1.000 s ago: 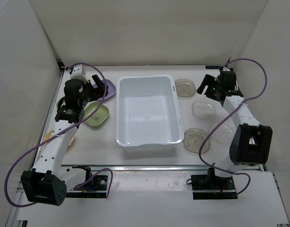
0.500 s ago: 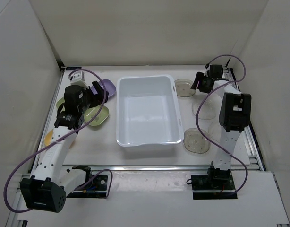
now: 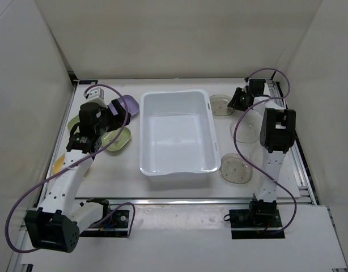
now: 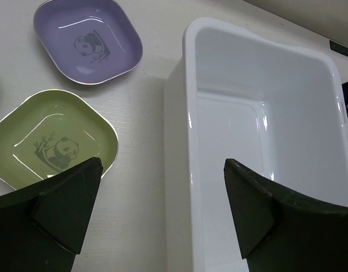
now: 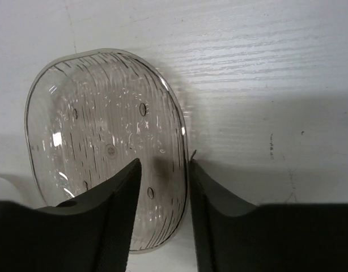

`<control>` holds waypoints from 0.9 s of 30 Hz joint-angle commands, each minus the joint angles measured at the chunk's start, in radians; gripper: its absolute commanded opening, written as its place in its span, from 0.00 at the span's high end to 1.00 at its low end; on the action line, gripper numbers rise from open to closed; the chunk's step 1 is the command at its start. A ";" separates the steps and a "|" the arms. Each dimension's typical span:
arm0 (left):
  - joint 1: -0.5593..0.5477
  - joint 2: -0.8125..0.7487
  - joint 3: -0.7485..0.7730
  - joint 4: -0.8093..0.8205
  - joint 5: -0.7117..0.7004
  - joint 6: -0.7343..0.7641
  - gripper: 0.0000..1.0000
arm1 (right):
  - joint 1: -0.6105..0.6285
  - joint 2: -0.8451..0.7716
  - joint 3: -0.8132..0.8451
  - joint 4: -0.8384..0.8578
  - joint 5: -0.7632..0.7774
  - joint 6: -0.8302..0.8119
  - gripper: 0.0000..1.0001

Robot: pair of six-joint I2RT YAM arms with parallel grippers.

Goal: Place the plates into the plastic bin on the countertop

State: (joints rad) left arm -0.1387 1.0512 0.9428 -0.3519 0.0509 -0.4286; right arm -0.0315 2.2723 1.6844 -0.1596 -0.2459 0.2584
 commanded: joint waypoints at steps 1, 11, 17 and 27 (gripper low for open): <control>0.005 -0.023 0.017 -0.025 -0.017 -0.012 0.01 | -0.004 0.039 0.034 0.022 -0.036 0.033 0.59; 0.005 -0.045 -0.001 -0.038 -0.097 -0.035 0.01 | -0.025 -0.173 -0.086 0.116 0.123 0.104 1.00; 0.007 -0.030 -0.006 -0.035 -0.135 -0.067 0.01 | -0.056 -0.394 -0.083 0.056 0.155 0.079 1.00; 0.056 0.072 0.011 -0.035 -0.111 -0.110 0.01 | 0.114 -0.612 -0.100 -0.012 0.048 -0.037 1.00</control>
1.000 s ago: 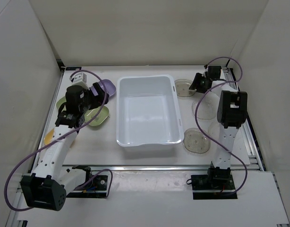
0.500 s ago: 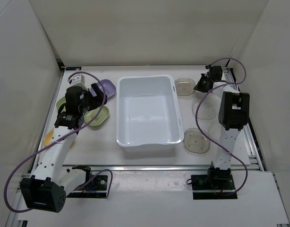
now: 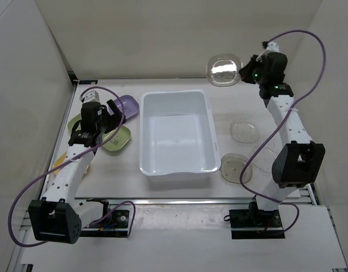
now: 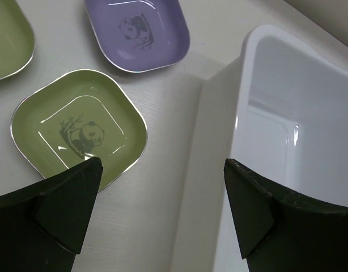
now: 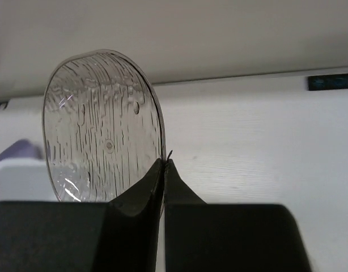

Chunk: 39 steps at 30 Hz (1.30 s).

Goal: Place the plates into the plastic bin on the countertop

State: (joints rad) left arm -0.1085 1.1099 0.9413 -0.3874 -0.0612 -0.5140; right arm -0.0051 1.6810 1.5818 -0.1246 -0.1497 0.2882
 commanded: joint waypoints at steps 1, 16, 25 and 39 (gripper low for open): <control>0.035 0.025 0.016 0.002 0.006 -0.029 0.01 | 0.140 -0.015 0.007 -0.065 -0.047 -0.073 1.00; 0.096 0.188 0.165 -0.011 -0.045 -0.089 0.01 | 0.568 0.190 -0.016 -0.190 0.394 0.067 1.00; 0.133 0.338 0.273 -0.004 -0.086 -0.101 0.01 | 0.655 0.356 0.072 -0.219 0.649 0.479 1.00; 0.190 0.559 0.350 0.044 0.010 -0.005 0.01 | 0.662 0.418 0.121 -0.290 0.616 0.549 0.66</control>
State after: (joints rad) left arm 0.0616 1.6623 1.2526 -0.3771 -0.0914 -0.5591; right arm 0.6548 2.1201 1.6608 -0.3958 0.4446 0.8139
